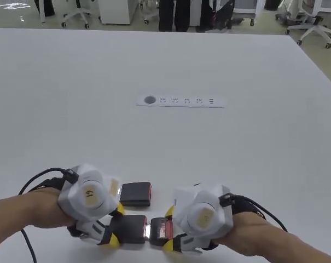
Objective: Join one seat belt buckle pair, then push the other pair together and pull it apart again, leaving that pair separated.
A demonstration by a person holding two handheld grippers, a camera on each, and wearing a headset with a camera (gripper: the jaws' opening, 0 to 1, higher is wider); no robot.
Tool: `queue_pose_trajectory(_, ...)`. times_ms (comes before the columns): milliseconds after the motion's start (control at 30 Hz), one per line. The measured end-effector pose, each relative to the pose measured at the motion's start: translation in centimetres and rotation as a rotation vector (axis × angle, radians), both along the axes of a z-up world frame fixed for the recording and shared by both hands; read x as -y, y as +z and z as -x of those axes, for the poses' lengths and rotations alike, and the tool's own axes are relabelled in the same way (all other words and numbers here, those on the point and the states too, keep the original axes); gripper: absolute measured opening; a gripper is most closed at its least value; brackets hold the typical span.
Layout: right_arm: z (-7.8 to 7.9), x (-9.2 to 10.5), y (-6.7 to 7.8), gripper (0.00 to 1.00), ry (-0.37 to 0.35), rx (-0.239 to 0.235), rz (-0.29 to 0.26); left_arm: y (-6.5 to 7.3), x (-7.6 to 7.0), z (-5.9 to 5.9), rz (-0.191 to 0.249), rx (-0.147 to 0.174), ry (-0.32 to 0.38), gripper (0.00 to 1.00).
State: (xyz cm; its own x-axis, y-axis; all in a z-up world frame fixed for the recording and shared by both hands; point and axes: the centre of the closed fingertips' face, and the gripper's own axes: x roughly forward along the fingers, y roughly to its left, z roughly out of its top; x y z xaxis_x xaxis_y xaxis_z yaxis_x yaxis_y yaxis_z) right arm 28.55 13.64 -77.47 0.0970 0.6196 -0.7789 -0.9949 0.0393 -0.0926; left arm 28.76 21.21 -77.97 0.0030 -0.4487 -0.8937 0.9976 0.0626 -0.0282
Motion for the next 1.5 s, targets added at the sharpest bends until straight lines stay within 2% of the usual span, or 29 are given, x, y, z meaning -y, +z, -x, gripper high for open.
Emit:
queue_pose_trajectory(167,0.0,0.0,0.3,0.28,0.003,-0.005,-0.031,0.1,0.0,0.0,0.011,0.002,-0.011,0.32)
queue_pose_trajectory(300,-0.2,-0.2,0.1,0.29,-0.002,-0.009,-0.011,0.1,0.0,0.0,-0.002,0.003,-0.007,0.32)
queue_pose_trajectory(367,-0.2,-0.1,0.2,0.29,-0.006,-0.026,-0.026,0.1,-0.1,0.0,0.000,0.006,-0.010,0.32)
queue_pose_trajectory(500,-0.1,0.1,0.3,0.29,-0.006,-0.025,-0.060,0.1,-0.2,-0.1,0.001,0.015,-0.030,0.32)
queue_pose_trajectory(633,-0.1,-0.1,0.3,0.29,0.021,-0.001,-0.038,0.1,0.0,0.0,-0.010,0.012,-0.046,0.32)
queue_pose_trajectory(800,-0.2,-0.1,0.4,0.30,0.005,-0.032,-0.053,0.2,-0.1,-0.1,-0.008,0.001,-0.017,0.32)
queue_pose_trajectory(1033,-0.2,-0.4,0.2,0.31,0.034,0.005,-0.047,0.2,-0.2,-0.1,-0.013,0.008,-0.029,0.33)
queue_pose_trajectory(1133,-0.2,-0.3,0.4,0.31,0.032,0.007,-0.045,0.4,-0.2,-0.2,-0.011,0.026,-0.026,0.35)
queue_pose_trajectory(1267,-0.4,-0.2,0.5,0.34,0.022,0.025,-0.038,0.3,-0.5,-0.3,-0.018,0.031,-0.009,0.36)
queue_pose_trajectory(1367,-0.4,0.1,1.1,0.36,0.023,0.030,-0.038,0.4,-0.8,-0.5,-0.024,0.040,0.010,0.37)
queue_pose_trajectory(1500,-0.7,0.5,1.8,0.41,0.024,0.040,-0.038,0.8,-1.1,-0.5,-0.011,0.042,0.030,0.39)
